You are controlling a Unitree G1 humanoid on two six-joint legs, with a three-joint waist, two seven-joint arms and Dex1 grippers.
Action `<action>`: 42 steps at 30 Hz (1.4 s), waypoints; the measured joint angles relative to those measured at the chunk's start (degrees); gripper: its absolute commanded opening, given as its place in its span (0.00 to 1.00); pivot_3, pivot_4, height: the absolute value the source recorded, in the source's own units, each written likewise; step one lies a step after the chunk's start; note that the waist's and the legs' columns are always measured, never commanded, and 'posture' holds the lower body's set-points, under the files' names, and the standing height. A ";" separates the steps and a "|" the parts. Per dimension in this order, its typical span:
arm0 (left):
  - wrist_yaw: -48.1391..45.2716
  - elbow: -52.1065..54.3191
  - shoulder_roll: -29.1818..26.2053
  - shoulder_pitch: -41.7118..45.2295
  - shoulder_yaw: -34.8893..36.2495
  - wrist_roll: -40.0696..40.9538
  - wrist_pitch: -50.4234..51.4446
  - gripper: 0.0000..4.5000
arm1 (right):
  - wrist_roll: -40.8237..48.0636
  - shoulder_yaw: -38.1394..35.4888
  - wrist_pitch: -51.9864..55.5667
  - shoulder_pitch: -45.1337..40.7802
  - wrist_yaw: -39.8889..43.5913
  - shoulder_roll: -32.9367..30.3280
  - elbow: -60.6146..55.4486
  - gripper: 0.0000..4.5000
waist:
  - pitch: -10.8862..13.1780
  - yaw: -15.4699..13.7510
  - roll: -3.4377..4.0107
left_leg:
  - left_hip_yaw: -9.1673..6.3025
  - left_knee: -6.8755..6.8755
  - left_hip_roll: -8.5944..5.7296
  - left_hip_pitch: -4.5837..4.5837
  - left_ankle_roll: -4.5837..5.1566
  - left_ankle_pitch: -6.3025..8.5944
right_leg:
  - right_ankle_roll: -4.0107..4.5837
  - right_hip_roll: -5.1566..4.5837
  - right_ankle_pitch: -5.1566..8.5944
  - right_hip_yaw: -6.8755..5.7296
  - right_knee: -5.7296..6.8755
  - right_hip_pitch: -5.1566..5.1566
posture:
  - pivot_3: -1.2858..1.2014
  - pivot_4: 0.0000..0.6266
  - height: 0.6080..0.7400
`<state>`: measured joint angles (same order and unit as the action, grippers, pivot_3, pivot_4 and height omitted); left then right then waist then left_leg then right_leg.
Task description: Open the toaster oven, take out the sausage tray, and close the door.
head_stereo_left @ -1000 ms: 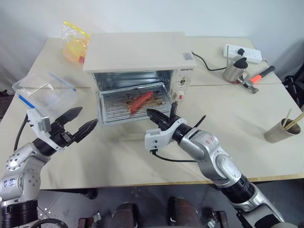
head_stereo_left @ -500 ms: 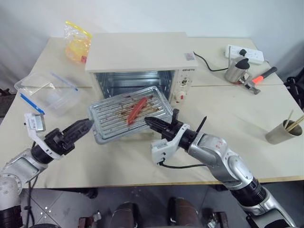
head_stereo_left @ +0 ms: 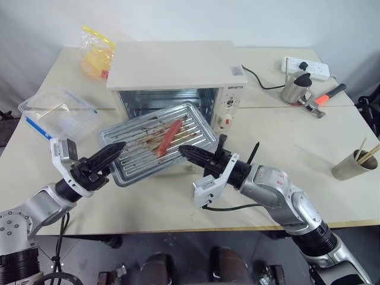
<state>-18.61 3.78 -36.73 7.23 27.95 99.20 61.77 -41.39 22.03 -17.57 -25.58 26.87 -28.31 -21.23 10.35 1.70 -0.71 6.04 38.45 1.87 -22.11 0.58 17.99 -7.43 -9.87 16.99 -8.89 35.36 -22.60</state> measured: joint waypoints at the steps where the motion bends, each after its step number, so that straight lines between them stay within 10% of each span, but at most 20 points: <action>1: 0.13 -0.15 -0.01 0.03 -0.19 0.46 0.06 0.67 | 0.03 0.00 -0.07 0.00 0.07 -0.06 0.04 0.00 | 0.00 0.00 0.00 | 0.00 0.00 0.00 0.00 0.00 0.00 | 0.00 0.00 0.00 0.01 0.00 0.00 | 0.52 0.24 1.00; 12: 5.57 0.77 -0.18 -2.54 -2.83 6.78 -0.10 0.00 | 1.73 0.01 -1.60 0.00 3.32 -0.64 1.09 0.00 | 0.00 -0.06 0.00 | -0.01 0.01 0.00 0.01 0.00 0.00 | 0.00 0.00 0.00 0.02 -0.03 0.02 | 0.52 0.24 1.00; 17: 8.01 2.95 -0.09 -5.92 -3.16 9.43 -1.71 0.00 | 2.67 0.01 -2.39 0.01 5.20 -0.64 1.09 0.00 | 0.00 -0.05 0.00 | 0.00 0.00 0.00 0.01 0.00 0.00 | 0.01 0.00 0.01 0.05 -0.05 0.02 | 0.52 0.24 1.00; 32: 14.35 8.43 4.52 -13.93 -5.00 13.10 -7.57 0.00 | 22.82 -1.77 3.20 -0.19 16.49 -1.85 1.15 1.00 | 0.00 -0.14 0.00 | -0.02 0.01 0.01 0.00 0.01 0.01 | 0.03 0.05 0.01 0.04 -0.28 0.14 | 0.52 0.24 1.00; 42: 16.24 11.81 9.27 -17.04 -3.30 13.07 -9.42 0.00 | 53.16 -6.65 9.97 -0.72 35.45 -5.45 7.59 1.00 | 0.00 -0.20 0.00 | -0.03 0.00 0.00 -0.01 0.08 0.05 | 0.03 0.05 0.01 0.02 -0.41 0.21 | 0.52 0.24 1.00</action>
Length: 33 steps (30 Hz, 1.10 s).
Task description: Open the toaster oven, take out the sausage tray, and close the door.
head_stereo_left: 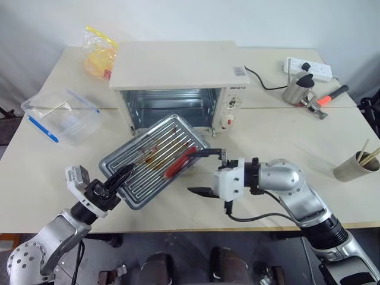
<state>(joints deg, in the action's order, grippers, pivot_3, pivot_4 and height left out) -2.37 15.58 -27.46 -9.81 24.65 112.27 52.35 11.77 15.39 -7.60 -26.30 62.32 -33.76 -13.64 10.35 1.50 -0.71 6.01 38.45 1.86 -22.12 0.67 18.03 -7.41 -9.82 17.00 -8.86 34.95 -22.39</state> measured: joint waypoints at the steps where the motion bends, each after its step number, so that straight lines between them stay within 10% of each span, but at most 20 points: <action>1: -0.24 0.36 0.14 -0.99 0.23 -0.01 0.05 0.00 | 2.62 -0.90 0.35 0.16 1.83 -0.55 0.52 1.00 | 0.00 0.02 0.00 | 0.00 0.00 0.00 0.00 0.01 0.01 | 0.00 0.00 0.00 0.00 -0.01 0.00 | 0.52 0.24 1.00; 10: -1.26 7.95 7.64 -10.77 3.54 -0.03 -4.09 0.00 | 13.49 -7.16 3.64 0.11 17.03 -6.82 12.83 0.96 | 0.00 -0.01 0.00 | 0.05 0.08 0.02 0.00 0.07 0.05 | 0.02 0.00 0.01 0.04 -0.11 0.05 | 0.52 0.24 1.00; 23: -1.01 18.24 17.74 -24.24 4.67 -0.01 -17.97 0.00 | 11.17 -8.31 -6.28 -7.94 26.23 -4.01 40.22 0.03 | 0.03 0.07 0.05 | 0.12 0.52 0.10 -0.06 0.14 0.25 | 0.10 0.01 0.04 0.10 -0.35 0.05 | 0.52 0.24 1.00; 33: -4.01 18.02 22.10 -29.10 13.39 -0.55 -28.75 0.00 | 4.65 -4.37 -17.37 -11.85 26.86 0.52 55.04 0.01 | 0.04 0.00 0.08 | 0.21 0.63 0.19 -0.08 0.17 0.41 | 0.13 0.09 0.05 0.15 -0.45 0.06 | 0.52 0.24 1.00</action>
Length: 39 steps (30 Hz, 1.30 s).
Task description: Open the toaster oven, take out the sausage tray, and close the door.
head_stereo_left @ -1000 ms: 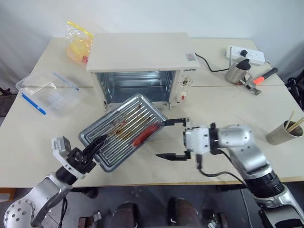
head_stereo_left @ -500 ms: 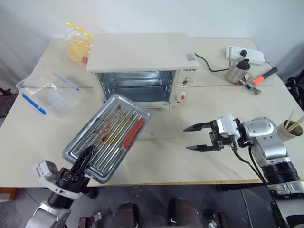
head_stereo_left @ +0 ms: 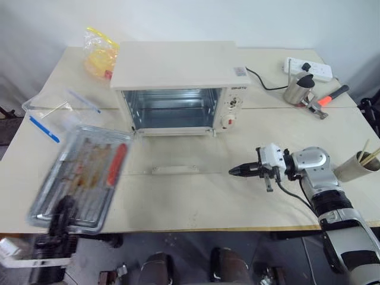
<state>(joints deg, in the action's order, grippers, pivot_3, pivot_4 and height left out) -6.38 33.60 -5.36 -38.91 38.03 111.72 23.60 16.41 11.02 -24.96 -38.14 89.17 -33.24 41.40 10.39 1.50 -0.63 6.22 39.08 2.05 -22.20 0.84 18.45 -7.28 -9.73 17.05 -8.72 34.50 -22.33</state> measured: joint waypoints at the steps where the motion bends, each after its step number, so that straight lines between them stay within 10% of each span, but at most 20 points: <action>1: 0.01 -0.83 0.00 0.22 1.04 0.04 -1.04 0.00 | -0.36 0.22 -0.75 0.28 0.02 0.56 0.98 0.01 | 0.01 0.02 0.00 | 0.01 0.01 0.00 -0.01 0.00 0.00 | 0.00 0.00 0.00 0.00 0.00 0.00 | 0.52 0.24 1.00; 10: 1.18 -3.26 0.16 2.48 4.71 0.52 -5.38 0.00 | -3.77 -0.47 -7.14 -4.16 -0.90 4.46 10.85 0.01 | 0.00 0.27 0.00 | 0.01 0.07 0.26 0.08 0.00 0.02 | 0.01 0.05 -0.01 0.02 0.04 0.10 | 0.52 0.24 1.00; 39: 1.90 -4.96 -0.98 1.11 -2.87 -0.12 1.96 0.00 | 3.58 -9.34 19.56 -21.31 -3.08 9.40 -3.25 0.01 | 0.03 0.08 0.03 | 0.67 0.06 0.71 -0.08 -0.01 0.43 | 0.12 0.54 -0.05 0.74 0.14 -0.39 | 0.52 0.24 1.00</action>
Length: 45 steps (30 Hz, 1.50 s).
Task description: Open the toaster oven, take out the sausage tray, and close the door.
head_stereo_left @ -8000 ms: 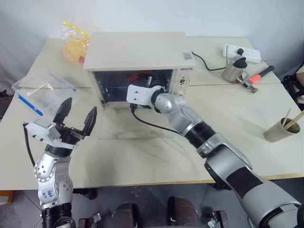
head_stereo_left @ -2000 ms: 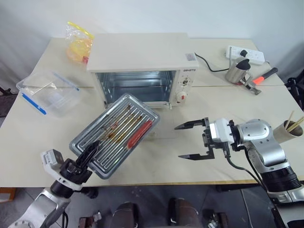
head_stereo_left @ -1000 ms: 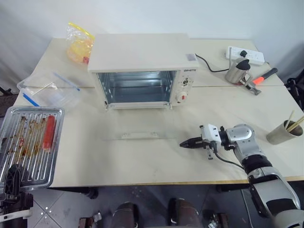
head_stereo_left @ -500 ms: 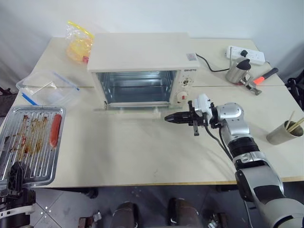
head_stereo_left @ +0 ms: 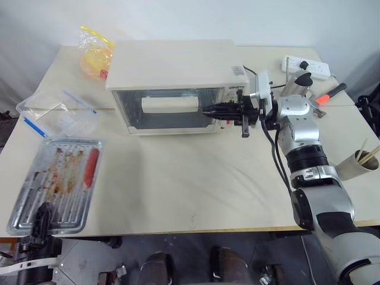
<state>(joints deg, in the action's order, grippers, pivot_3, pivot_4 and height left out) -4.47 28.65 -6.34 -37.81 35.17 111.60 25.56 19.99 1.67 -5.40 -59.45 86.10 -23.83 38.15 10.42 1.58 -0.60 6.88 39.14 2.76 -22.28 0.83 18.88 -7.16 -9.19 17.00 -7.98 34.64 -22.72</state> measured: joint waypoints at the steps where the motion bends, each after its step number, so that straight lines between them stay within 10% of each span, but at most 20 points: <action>1: 0.00 0.01 -0.81 -0.38 -0.69 0.00 0.97 0.00 | 0.43 0.00 0.86 0.36 0.41 -0.38 -1.06 0.01 | 0.00 0.04 0.00 | 0.02 0.00 0.00 0.01 0.01 0.00 | 0.00 0.00 0.00 0.03 0.00 -0.01 | 0.52 0.24 1.00; 17: -4.20 -15.39 -22.46 17.34 -8.53 0.59 23.02 0.00 | 17.44 11.71 -1.80 11.21 2.85 -16.42 -10.26 0.99 | 0.08 -0.05 0.15 | 0.17 0.00 -0.02 0.20 -0.24 -0.12 | 0.00 0.23 -0.01 0.23 0.25 -0.13 | 0.52 0.24 1.00; 26: -8.83 -34.23 -32.18 41.35 -19.75 -4.07 37.16 0.00 | 20.47 11.33 -1.88 16.07 2.91 -19.00 -11.60 0.99 | 0.09 -0.78 0.17 | 0.19 -0.01 -0.04 0.12 -0.28 -0.14 | -0.01 0.32 -0.02 0.35 0.33 -0.19 | 0.52 0.24 1.00; 39: -34.32 -61.58 -31.30 74.24 -33.73 -37.94 48.93 0.00 | 21.36 6.73 -1.87 23.23 2.95 -22.15 -15.11 0.99 | 0.10 -2.05 0.18 | 0.70 -0.01 0.02 0.12 -0.47 -0.29 | -0.01 0.51 -0.03 0.38 0.45 -0.29 | 0.52 0.24 1.00; 45: -47.17 -69.17 -30.20 80.71 -38.53 -51.94 48.04 0.34 | 20.89 4.65 -1.96 26.73 2.95 -24.30 -15.48 1.00 | 0.10 -2.08 0.18 | 0.75 0.00 0.01 0.13 -0.46 -0.29 | -0.01 0.52 -0.03 0.41 0.45 -0.29 | 0.52 0.24 1.00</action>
<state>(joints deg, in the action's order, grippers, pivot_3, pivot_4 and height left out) -51.65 -40.52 -36.55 42.90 -3.37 59.66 73.60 40.88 6.33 -7.36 -32.72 89.04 -48.13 22.67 10.52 -0.50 -0.42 7.63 39.14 2.77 -22.15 0.37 18.59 -7.17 -8.67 16.97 -7.56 35.09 -23.01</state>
